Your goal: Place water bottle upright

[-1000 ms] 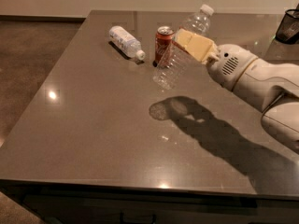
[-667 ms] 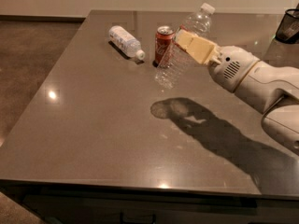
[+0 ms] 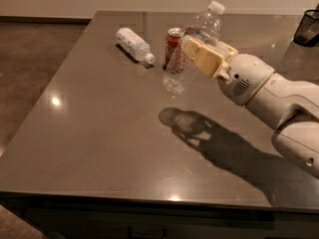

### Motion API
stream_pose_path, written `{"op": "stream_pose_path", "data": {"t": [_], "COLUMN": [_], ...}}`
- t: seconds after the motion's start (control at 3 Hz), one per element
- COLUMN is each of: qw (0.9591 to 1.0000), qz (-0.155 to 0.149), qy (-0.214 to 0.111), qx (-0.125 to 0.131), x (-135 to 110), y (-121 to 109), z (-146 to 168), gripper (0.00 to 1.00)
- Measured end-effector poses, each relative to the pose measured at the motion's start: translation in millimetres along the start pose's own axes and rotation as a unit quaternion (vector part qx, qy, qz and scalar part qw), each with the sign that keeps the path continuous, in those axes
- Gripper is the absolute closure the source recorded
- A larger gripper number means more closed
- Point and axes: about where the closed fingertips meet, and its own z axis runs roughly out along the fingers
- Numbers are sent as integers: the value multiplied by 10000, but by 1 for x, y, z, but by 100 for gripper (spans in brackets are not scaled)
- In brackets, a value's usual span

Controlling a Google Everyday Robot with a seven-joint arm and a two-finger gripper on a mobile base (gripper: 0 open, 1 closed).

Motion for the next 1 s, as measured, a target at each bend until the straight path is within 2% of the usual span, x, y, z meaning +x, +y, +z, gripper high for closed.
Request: {"op": "stream_pose_path", "data": {"t": [0.33, 0.67, 1.0], "qw": [9988, 9985, 9973], "qz": [-484, -523, -699], "qy": [-38, -60, -159], "qx": [102, 116, 176], "x": [3, 4, 7], "y": [-10, -10, -12], "z": [1, 2, 5], "gripper": [100, 100, 100]}}
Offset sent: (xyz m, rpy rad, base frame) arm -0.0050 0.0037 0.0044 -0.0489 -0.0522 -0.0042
